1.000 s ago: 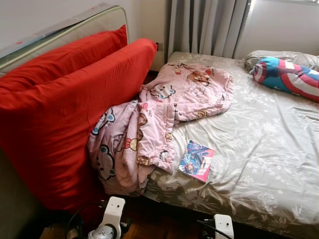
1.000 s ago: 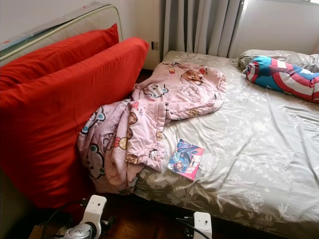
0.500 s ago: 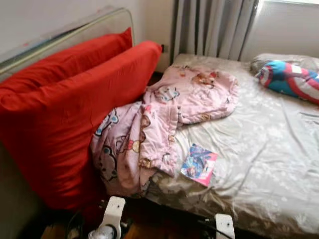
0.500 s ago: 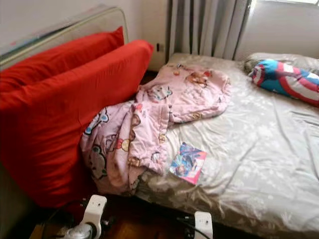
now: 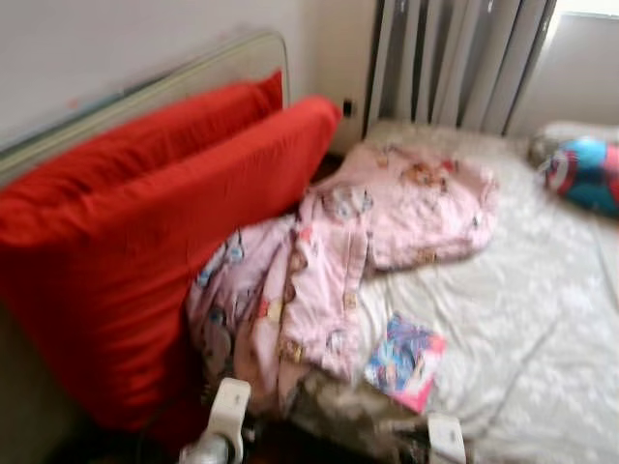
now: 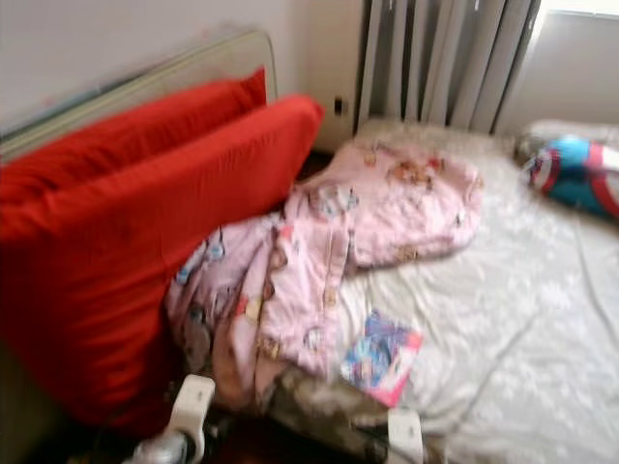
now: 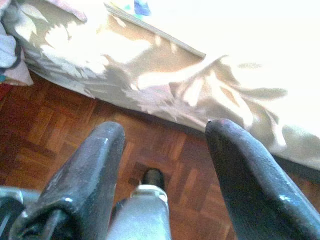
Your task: Clean up the room
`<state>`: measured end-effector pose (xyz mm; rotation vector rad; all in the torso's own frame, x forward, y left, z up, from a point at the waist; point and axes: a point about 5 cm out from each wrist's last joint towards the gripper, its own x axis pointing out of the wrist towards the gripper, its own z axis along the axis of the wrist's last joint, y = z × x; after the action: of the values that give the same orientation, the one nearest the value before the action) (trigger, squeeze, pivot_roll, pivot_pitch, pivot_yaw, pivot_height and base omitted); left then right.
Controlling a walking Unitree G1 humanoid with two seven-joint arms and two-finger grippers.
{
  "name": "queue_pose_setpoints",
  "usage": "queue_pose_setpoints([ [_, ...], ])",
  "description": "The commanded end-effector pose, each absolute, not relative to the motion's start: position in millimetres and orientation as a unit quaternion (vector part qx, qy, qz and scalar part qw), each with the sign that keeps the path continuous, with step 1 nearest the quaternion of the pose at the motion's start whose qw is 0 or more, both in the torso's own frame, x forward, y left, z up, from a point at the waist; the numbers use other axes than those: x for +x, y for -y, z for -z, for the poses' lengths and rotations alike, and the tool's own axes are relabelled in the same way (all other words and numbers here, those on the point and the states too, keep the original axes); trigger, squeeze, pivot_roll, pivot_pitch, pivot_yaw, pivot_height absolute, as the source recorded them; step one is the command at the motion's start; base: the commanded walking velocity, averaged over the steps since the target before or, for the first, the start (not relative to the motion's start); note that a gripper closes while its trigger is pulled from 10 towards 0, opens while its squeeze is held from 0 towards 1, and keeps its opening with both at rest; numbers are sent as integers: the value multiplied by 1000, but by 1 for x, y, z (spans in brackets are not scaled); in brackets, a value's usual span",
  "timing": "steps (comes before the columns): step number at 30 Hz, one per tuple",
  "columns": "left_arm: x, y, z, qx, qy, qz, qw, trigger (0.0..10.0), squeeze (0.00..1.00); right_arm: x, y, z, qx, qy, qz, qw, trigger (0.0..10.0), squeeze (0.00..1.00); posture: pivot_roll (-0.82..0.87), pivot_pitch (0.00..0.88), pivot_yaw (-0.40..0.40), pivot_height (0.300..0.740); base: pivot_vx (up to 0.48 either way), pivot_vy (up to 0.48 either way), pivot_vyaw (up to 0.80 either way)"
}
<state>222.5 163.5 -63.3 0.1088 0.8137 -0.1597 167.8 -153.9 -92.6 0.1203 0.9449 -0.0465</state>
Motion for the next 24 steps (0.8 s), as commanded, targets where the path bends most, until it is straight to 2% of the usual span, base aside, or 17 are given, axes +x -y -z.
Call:
queue_pose_setpoints([
  [1, 219, -169, 65, 59, -402, 73, 911, 10000, 0, 168, 150, 93, 60, -454, 19, 889, 10000, 0, -75, 0, -4, 740, 311, 0, 0],
  [14, 222, -168, 61, 40, -363, 64, 929, 10000, 0, 170, 150, 91, 81, -432, 36, 898, 10000, 0, -73, 0, -6, 740, 24, 0, 0],
  [20, 225, -167, 56, 25, -320, 50, 946, 10000, 0, 172, 152, 88, 82, -409, 38, 908, 10000, 0, -68, 0, -12, 740, 0, 0, 0],
  [24, 226, -167, 53, 20, -299, 40, 953, 10000, 0, 173, 152, 86, 120, -384, 55, 914, 10000, 0, -64, 0, -15, 740, 0, 0, 0],
])
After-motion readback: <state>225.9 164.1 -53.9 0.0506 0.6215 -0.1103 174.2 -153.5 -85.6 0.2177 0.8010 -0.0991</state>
